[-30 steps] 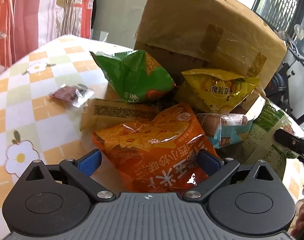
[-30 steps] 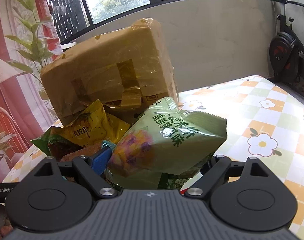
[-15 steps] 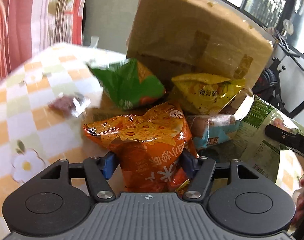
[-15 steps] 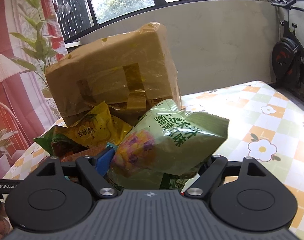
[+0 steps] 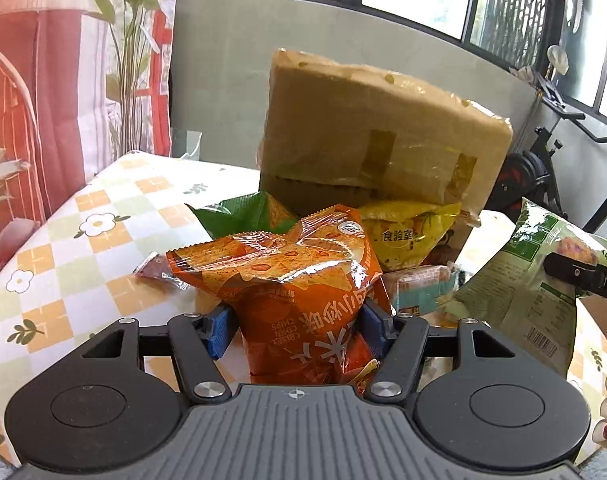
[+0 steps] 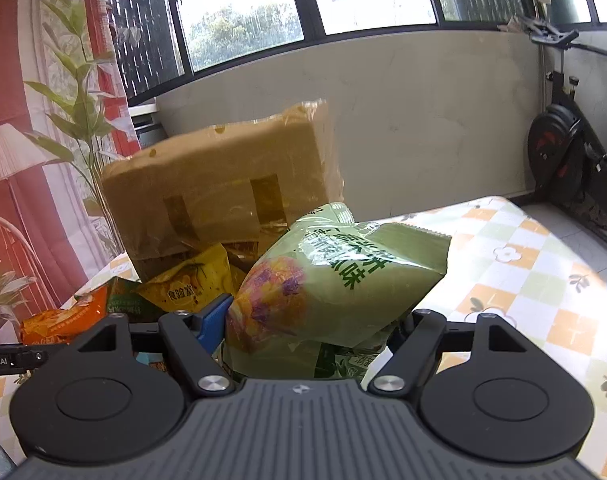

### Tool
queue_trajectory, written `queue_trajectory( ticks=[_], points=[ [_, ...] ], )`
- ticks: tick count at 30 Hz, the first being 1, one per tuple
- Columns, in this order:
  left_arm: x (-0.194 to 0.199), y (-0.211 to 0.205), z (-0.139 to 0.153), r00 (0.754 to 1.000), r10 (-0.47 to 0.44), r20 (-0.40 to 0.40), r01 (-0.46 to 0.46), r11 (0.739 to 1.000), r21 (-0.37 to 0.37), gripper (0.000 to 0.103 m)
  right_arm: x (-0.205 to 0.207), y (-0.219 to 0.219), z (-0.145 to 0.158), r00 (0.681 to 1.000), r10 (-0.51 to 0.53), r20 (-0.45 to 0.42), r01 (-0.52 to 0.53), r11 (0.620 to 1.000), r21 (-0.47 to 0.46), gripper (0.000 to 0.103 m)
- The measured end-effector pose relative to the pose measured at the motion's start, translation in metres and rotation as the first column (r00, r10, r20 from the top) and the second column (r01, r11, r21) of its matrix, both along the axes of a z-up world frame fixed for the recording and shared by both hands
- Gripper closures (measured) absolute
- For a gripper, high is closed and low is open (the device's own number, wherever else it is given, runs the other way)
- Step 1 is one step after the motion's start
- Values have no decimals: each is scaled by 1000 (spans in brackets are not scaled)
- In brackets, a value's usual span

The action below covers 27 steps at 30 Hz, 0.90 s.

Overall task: Organize snacks
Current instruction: 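Lift both held bags and carry them over the cardboard box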

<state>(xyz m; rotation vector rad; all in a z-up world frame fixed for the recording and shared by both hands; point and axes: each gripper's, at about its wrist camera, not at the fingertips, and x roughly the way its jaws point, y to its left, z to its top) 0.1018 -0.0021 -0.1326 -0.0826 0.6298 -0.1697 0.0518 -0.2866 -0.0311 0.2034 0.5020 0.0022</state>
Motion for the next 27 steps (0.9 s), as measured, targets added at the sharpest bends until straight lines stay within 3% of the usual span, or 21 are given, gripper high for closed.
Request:
queue_trajectory(
  ticks=[6, 11, 27],
  points=[
    [-8, 3, 23, 997, 5, 83, -6, 1000, 12, 37, -12, 4, 22, 998, 11, 60, -10, 1000, -16, 28],
    [-4, 1, 55, 985, 9, 170, -20, 998, 65, 37, -8, 9, 45, 992, 39, 116, -34, 998, -45, 28],
    [59, -9, 150, 948, -2, 318, -25, 996, 80, 37, 70, 27, 139, 951, 146, 271, -98, 978, -181, 28]
  ],
)
